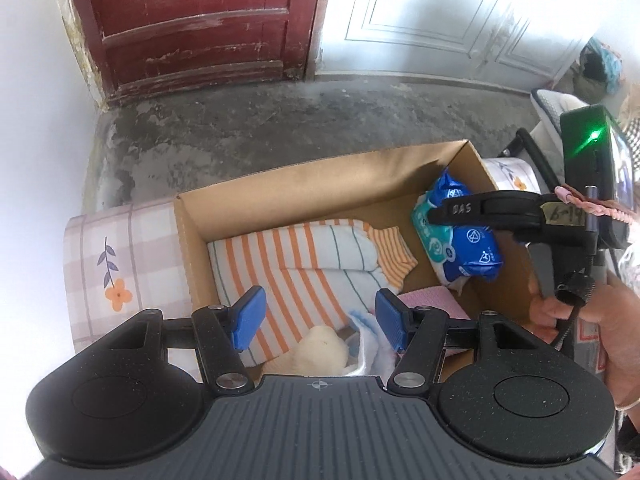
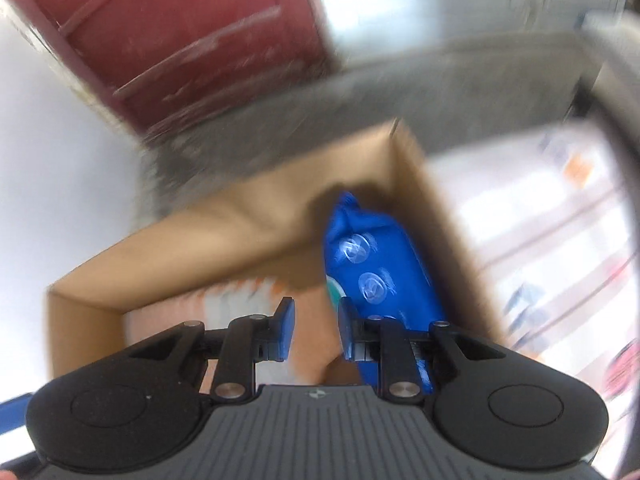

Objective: Organize soft objects
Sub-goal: 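Open both grippers to release the wipes pack against the box wall, then lower both grippers onto the pink plush pig and close on it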

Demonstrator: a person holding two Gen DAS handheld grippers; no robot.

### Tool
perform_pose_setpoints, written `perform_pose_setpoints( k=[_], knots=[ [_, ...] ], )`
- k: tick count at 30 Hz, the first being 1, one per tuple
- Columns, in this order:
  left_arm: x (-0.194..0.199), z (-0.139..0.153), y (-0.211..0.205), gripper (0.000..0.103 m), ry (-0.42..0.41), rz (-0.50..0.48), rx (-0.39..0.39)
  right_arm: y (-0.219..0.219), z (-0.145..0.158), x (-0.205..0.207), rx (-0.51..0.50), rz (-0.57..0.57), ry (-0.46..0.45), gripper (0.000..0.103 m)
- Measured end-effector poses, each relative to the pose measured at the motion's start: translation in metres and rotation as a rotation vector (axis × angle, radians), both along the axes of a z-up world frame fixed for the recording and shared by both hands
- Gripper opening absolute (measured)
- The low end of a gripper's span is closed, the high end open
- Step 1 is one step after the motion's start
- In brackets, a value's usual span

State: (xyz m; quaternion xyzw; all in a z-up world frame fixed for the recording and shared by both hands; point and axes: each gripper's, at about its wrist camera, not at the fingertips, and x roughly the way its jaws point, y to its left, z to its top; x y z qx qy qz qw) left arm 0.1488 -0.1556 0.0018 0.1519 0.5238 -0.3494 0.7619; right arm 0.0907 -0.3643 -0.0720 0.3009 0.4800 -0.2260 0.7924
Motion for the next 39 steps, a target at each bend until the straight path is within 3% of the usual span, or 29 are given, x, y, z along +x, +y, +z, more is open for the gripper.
perform_pose_setpoints(
  k=[2,11,17,23,24,25,27,29,35,39],
  knots=[
    [0.0,-0.001,0.001,0.06,0.0,0.0,-0.001,0.002,0.004,0.0,-0.09,-0.004,0.016,0.025],
    [-0.005,0.003,0.004,0.06,-0.008,-0.003,-0.007,0.02,0.001,0.012,-0.27,0.103,0.094,0.025],
    [-0.007,0.005,0.008,0.06,-0.015,0.002,-0.005,0.014,0.008,0.004,-0.207,0.063,0.052,0.026],
    [-0.023,0.02,0.011,0.06,-0.025,-0.001,-0.014,0.008,0.047,-0.042,-0.081,0.025,-0.13,0.032],
    [-0.028,0.024,0.011,0.061,-0.025,-0.006,-0.016,0.008,0.056,-0.054,-0.062,0.022,-0.162,0.042],
    [-0.035,0.028,0.01,0.061,-0.022,-0.013,-0.018,0.008,0.064,-0.066,-0.048,0.022,-0.192,0.058],
    [-0.047,0.035,0.01,0.061,-0.013,-0.026,-0.025,0.007,0.081,-0.094,-0.021,0.009,-0.237,0.066],
    [-0.064,0.041,0.009,0.061,0.003,-0.034,-0.039,0.005,0.095,-0.123,-0.005,-0.002,-0.272,0.067],
    [-0.13,0.045,-0.009,0.062,0.061,-0.099,-0.055,-0.016,0.105,-0.207,0.055,-0.09,-0.198,0.073],
    [-0.174,0.025,-0.032,0.062,0.103,-0.161,-0.041,-0.032,0.081,-0.253,0.156,-0.142,-0.139,0.076]
  ],
)
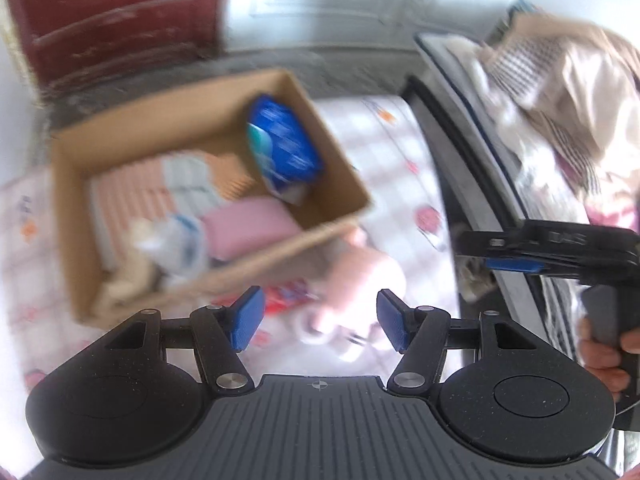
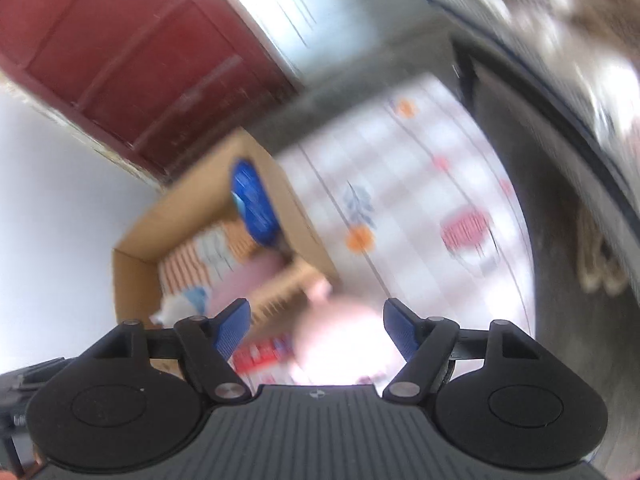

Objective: Organize soft objects
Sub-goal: 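Lower both grippers onto the pink plush pig and close on it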

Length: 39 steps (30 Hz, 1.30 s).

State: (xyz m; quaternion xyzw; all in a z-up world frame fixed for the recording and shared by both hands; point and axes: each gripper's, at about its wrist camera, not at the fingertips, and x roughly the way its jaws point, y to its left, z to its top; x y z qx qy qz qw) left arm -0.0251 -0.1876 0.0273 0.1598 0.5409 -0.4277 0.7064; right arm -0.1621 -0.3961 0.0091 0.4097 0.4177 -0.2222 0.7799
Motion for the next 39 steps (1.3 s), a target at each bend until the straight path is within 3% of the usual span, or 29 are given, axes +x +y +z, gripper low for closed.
perform_pose_setpoints(
  k=[7,10,17,24,30,35,39],
  knots=[
    [-0.042,-0.065,-0.049,0.062,-0.028,-0.075,0.094,-0.013,-0.07,-0.015,0.19,0.031,0.014,0.076],
    [-0.045,-0.09,-0.063,0.062,-0.05,-0.095,0.137,-0.021,-0.094,-0.001,0.217,0.072,0.012,0.076],
    [-0.042,-0.128,-0.079,0.062,-0.003,-0.107,0.182,-0.029,-0.139,0.022,0.258,0.149,0.036,0.077],
    [-0.045,-0.127,-0.082,0.068,-0.001,-0.099,0.173,-0.035,-0.158,0.02,0.362,0.107,-0.028,0.07],
    [-0.049,-0.12,-0.08,0.068,0.008,-0.107,0.153,-0.031,-0.148,0.016,0.346,0.101,-0.03,0.067],
    [-0.056,-0.094,-0.069,0.068,0.01,-0.109,0.107,-0.03,-0.132,0.004,0.353,0.072,-0.037,0.067],
    [-0.061,-0.059,-0.056,0.068,-0.002,-0.113,0.051,-0.022,-0.101,-0.007,0.325,0.061,-0.049,0.067]
  ],
)
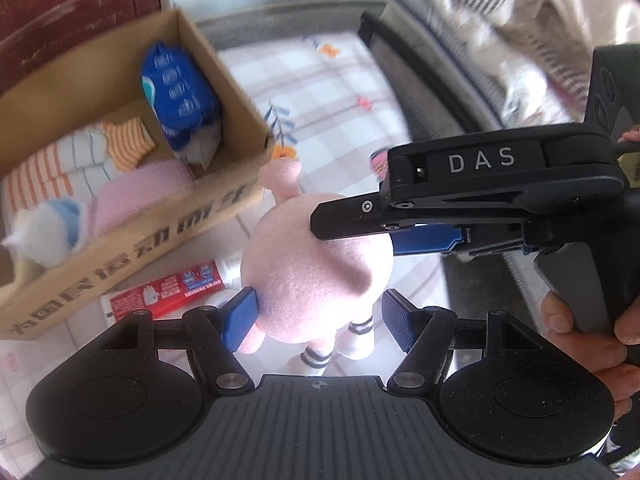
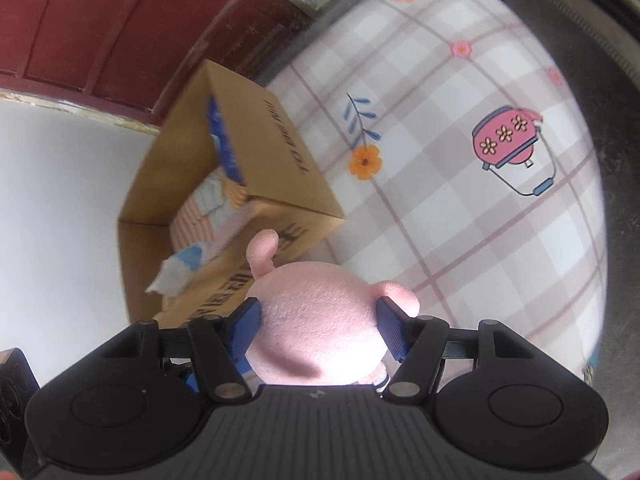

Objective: Organize soft objects
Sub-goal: 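Lower both grippers onto the pink plush pig and close on it, then carry the pink plush pig into the box and open both grippers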

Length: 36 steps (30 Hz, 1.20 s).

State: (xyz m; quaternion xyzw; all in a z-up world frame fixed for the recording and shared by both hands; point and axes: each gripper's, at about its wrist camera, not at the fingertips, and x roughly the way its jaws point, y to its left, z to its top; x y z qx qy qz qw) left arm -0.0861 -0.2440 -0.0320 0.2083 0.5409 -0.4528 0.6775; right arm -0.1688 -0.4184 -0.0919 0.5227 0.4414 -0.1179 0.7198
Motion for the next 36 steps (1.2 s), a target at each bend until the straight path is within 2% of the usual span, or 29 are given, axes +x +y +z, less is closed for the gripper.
perform_pose_setpoints(
  k=[3,10,13,17,22,28,31,32,33,36],
  knots=[
    [0.001,0.028,0.011,0.068,-0.01,0.002,-0.051,0.007,0.03,-0.007,-0.018,-0.021,-0.014,0.067],
    [0.032,0.09,0.034,0.068,-0.117,0.028,-0.137,0.027,0.107,0.006,-0.082,-0.032,-0.084,0.067],
    [0.064,0.104,0.037,0.068,-0.158,0.079,-0.136,0.031,0.131,0.038,-0.102,-0.01,-0.133,0.066],
    [0.114,0.097,0.036,0.068,-0.173,0.154,-0.135,0.034,0.143,0.099,-0.117,0.047,-0.182,0.066],
    [0.175,0.057,0.024,0.068,-0.145,0.219,-0.109,0.032,0.127,0.181,-0.147,0.132,-0.177,0.066],
    [0.225,-0.004,0.009,0.068,-0.05,0.251,-0.076,0.021,0.076,0.26,-0.216,0.195,-0.107,0.066],
    [0.237,-0.026,0.003,0.064,-0.016,0.249,-0.062,0.018,0.047,0.281,-0.244,0.203,-0.056,0.065],
    [0.238,-0.03,0.001,0.064,-0.01,0.242,-0.062,0.018,0.038,0.281,-0.261,0.208,-0.038,0.062],
    [0.239,-0.033,-0.002,0.065,-0.011,0.238,-0.059,0.019,0.032,0.283,-0.285,0.221,-0.021,0.053],
    [0.239,-0.04,-0.009,0.065,-0.012,0.219,-0.046,0.024,0.02,0.289,-0.329,0.256,0.007,0.051]
  ],
)
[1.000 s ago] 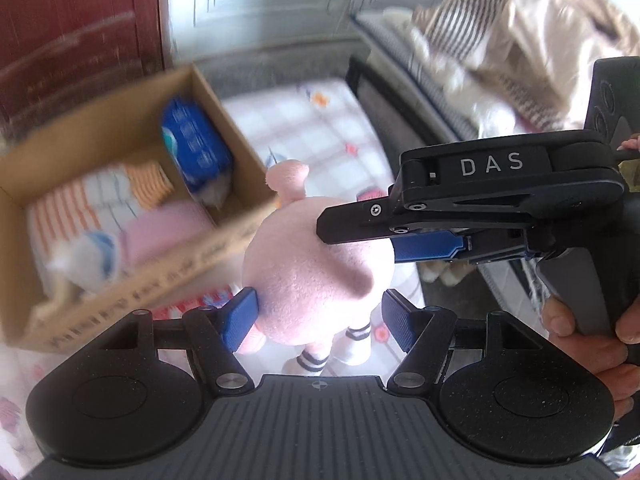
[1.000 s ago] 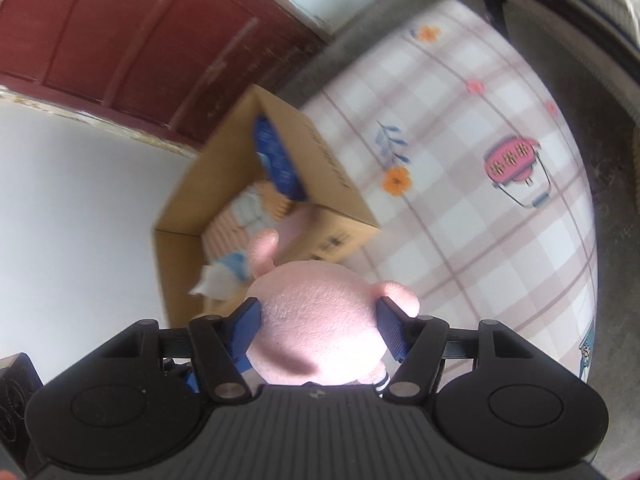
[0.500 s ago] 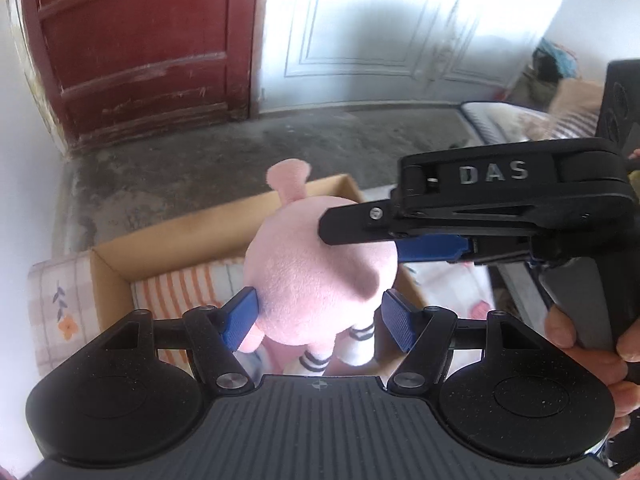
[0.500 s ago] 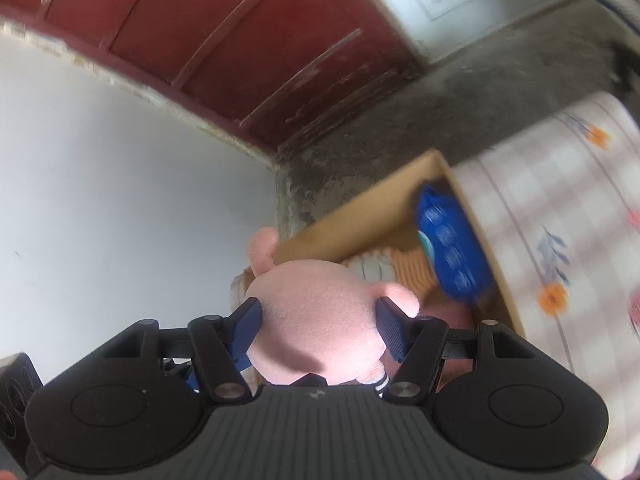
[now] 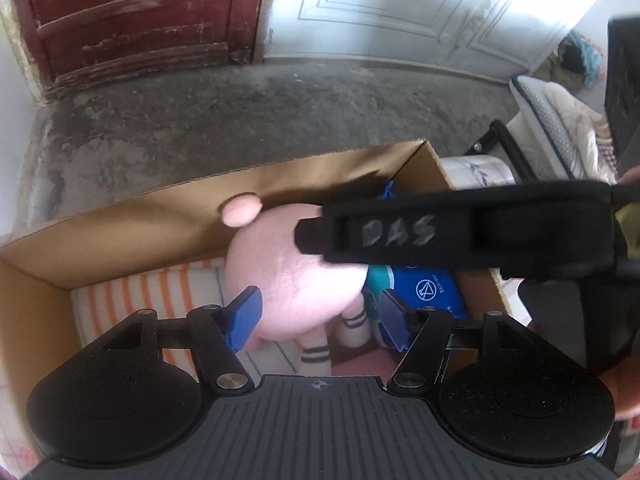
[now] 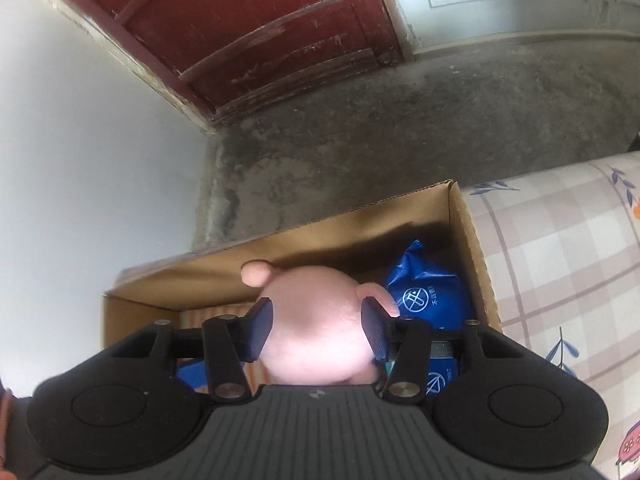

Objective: Organize soft objects
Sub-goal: 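Carry the pink plush pig into the box and open both grippers, then reach both grippers to the white plastic bottle beside the baseball and close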

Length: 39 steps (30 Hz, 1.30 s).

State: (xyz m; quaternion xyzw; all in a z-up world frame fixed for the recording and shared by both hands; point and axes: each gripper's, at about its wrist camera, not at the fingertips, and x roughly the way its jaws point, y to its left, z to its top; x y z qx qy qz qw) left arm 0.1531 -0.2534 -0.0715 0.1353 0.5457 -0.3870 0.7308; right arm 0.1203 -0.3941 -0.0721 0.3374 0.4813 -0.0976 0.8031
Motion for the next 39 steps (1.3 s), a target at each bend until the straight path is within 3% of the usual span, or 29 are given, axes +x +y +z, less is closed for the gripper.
perform_pose_setpoints(
  k=[6,12,16,19,28,33,39],
  knots=[
    [-0.003,-0.002,0.001,0.065,0.015,0.001,0.012,0.02,0.003,0.007,-0.123,0.066,0.015,0.05],
    [-0.005,0.021,0.026,0.066,0.001,0.048,-0.008,0.006,0.021,-0.009,-0.056,0.015,-0.055,0.052],
    [-0.016,0.048,0.046,0.066,-0.03,0.078,-0.037,-0.003,0.052,-0.044,-0.01,-0.027,-0.154,0.066],
    [-0.027,0.069,0.06,0.066,-0.046,0.1,-0.052,-0.009,0.072,-0.072,0.024,-0.059,-0.21,0.07],
    [-0.071,0.118,0.116,0.067,-0.051,0.154,-0.034,-0.005,0.109,-0.169,0.106,-0.136,-0.259,0.07],
    [-0.101,0.111,0.149,0.068,-0.037,0.181,0.047,0.027,0.107,-0.205,0.204,-0.11,-0.214,0.07],
    [-0.14,0.065,0.183,0.068,0.032,0.191,0.165,0.084,0.052,-0.215,0.333,-0.058,-0.06,0.07]
  ],
)
